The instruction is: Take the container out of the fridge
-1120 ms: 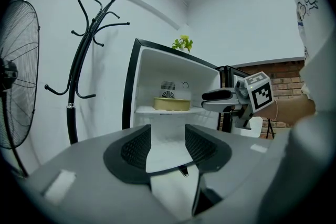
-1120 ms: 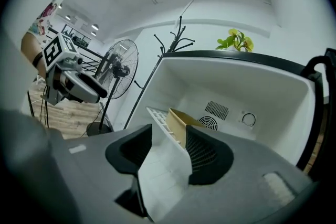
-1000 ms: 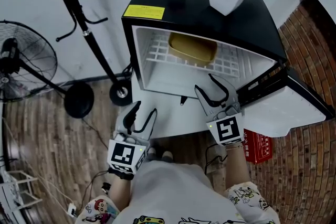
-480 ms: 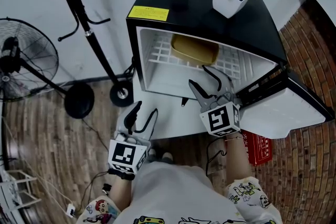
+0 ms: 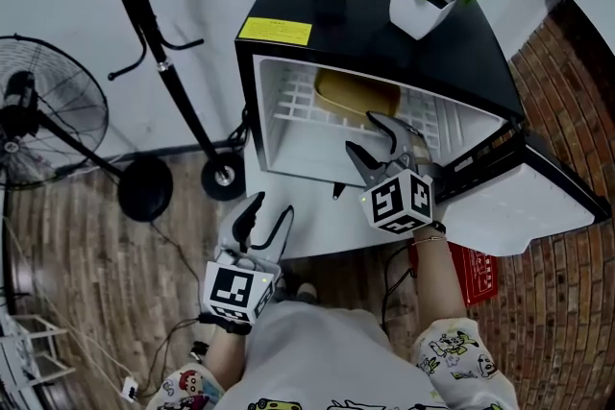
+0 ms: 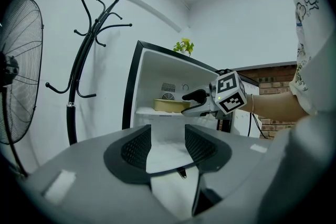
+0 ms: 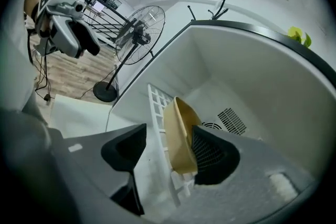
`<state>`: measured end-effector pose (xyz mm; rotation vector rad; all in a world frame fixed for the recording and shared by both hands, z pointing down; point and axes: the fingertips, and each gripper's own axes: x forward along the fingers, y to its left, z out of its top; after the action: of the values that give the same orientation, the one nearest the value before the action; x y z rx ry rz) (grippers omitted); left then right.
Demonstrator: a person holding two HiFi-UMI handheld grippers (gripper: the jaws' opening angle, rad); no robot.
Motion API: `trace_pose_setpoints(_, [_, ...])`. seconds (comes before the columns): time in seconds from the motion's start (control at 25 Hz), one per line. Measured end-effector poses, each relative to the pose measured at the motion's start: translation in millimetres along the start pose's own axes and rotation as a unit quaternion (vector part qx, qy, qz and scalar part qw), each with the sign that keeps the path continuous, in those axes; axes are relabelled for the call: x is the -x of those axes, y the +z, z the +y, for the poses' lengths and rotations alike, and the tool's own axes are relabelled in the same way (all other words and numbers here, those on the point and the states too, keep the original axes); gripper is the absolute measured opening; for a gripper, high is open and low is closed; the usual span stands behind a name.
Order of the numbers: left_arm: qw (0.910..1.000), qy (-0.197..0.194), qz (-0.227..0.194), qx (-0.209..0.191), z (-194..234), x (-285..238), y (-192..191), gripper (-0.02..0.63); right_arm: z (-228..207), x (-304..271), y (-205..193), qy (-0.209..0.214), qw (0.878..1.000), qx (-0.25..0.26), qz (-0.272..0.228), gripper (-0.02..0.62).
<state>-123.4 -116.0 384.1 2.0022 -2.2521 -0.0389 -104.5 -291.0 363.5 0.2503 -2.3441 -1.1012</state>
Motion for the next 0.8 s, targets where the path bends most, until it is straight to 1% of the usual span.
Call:
trace_pose_setpoints(0.28, [1.0000, -0.002, -0.003, 0.004, -2, -1, -1, 0.196, -6, -10, -14, 0.003, 0.999, 0.016, 0.039, 0.264])
trace_pose_setpoints(0.64, [1.0000, -0.002, -0.005, 0.004, -2, -2, -3, 0.195, -5, -16, -25, 0.024, 0.997, 0.026, 0.067, 0.264])
trace_pose_setpoints(0.8, [1.0000, -0.002, -0.005, 0.005, -3, -2, -2, 0.193, -5, -15, -24, 0.026, 0.997, 0.037, 0.070, 0.229])
